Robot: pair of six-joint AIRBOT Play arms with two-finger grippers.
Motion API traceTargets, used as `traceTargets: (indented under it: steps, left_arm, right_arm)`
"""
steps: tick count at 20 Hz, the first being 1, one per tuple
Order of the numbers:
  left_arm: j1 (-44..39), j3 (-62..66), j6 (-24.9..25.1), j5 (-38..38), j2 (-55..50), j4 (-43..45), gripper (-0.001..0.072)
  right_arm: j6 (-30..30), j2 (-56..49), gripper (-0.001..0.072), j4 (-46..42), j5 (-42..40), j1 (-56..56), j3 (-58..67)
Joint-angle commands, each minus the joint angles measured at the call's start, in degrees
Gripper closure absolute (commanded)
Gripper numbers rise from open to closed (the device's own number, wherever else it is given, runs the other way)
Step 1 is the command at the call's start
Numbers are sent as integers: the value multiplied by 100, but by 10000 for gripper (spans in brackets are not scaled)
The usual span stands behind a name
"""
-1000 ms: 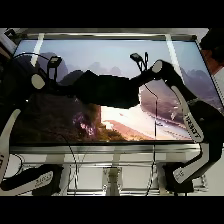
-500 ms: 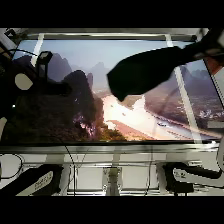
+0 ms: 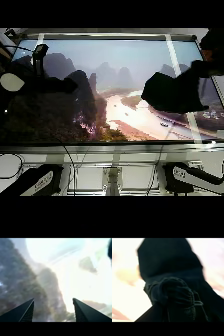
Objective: Fold the clothes and pants, and hang the long-sleeved shirts on hangers.
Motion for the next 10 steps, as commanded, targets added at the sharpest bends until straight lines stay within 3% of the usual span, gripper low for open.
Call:
traceTargets:
  steps: [1, 6, 10]
  left_arm:
    - [264, 2, 214, 245, -22, -1049, 159]
    - [1384, 2, 190, -461, -20, -1613, 160]
    - [2343, 2, 199, -1099, -15, -1849, 160]
  right_arm:
    - [-323, -199, 696, 1510, -1196, 1449, 378]
    - [-496, -997, 697, 2168, -1106, 3101, 2785]
    - [-977, -789, 696, 3543, -627, 3003, 3021]
